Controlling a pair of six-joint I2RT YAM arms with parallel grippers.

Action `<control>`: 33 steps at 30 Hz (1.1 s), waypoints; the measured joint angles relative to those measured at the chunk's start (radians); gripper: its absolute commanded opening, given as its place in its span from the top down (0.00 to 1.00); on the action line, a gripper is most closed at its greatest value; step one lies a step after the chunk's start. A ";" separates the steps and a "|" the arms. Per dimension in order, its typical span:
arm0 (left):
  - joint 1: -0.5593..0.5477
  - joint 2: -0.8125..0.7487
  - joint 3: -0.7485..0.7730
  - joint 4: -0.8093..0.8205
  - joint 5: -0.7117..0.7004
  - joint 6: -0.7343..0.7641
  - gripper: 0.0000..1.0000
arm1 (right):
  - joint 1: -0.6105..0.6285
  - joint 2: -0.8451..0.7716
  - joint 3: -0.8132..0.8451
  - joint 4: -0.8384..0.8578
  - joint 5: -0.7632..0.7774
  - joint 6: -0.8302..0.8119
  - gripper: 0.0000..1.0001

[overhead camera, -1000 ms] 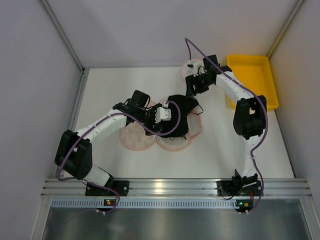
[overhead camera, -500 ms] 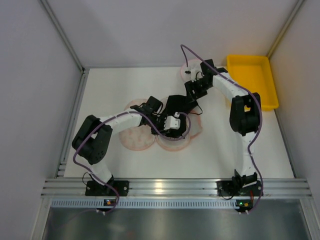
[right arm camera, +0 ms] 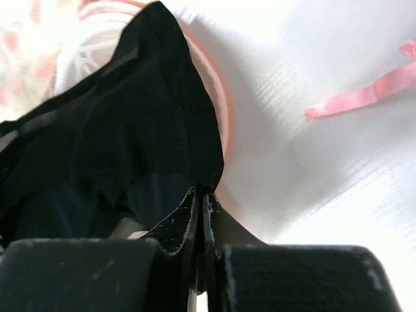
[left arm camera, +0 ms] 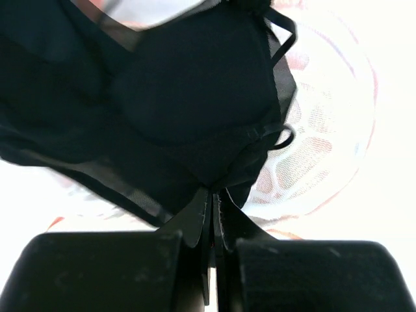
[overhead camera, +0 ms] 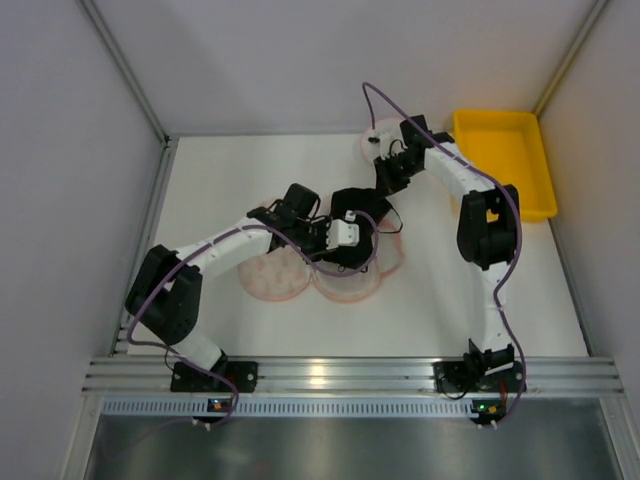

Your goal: Place the bra in the laundry bag and zip it closed

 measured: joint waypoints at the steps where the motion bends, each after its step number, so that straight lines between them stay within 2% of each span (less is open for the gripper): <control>1: 0.000 -0.016 0.000 -0.002 0.000 -0.011 1.00 | 0.000 -0.003 0.000 0.003 -0.009 0.005 1.00; 8: -0.006 -0.086 0.036 -0.024 0.005 -0.074 1.00 | 0.029 -0.021 0.006 0.028 -0.062 0.006 1.00; 14: -0.039 -0.083 0.084 -0.068 0.001 -0.135 1.00 | 0.077 -0.021 0.016 0.046 -0.092 0.005 1.00; 23: -0.080 -0.027 0.111 -0.093 -0.012 -0.173 1.00 | 0.085 -0.008 0.021 0.061 -0.101 0.006 0.99; 25: -0.085 -0.001 0.111 -0.096 -0.017 -0.175 0.88 | 0.085 -0.005 0.021 0.065 -0.098 0.010 0.85; 26: -0.088 0.011 0.111 -0.098 -0.020 -0.177 0.76 | 0.085 -0.004 0.021 0.066 -0.097 0.011 0.79; 27: -0.091 0.024 0.111 -0.103 -0.027 -0.177 0.73 | 0.085 -0.004 0.021 0.067 -0.096 0.013 0.60; 28: -0.093 0.037 0.111 -0.109 -0.033 -0.185 0.69 | 0.085 -0.004 0.021 0.067 -0.095 0.015 0.51; 29: -0.095 0.045 0.112 -0.113 -0.039 -0.193 0.64 | 0.085 -0.004 0.021 0.068 -0.091 0.014 0.45; 32: -0.097 0.059 0.121 -0.129 -0.065 -0.207 0.62 | 0.085 -0.004 0.021 0.068 -0.077 0.021 0.36; 33: -0.097 0.059 0.128 -0.136 -0.074 -0.210 0.58 | 0.085 -0.004 0.021 0.067 -0.070 0.026 0.29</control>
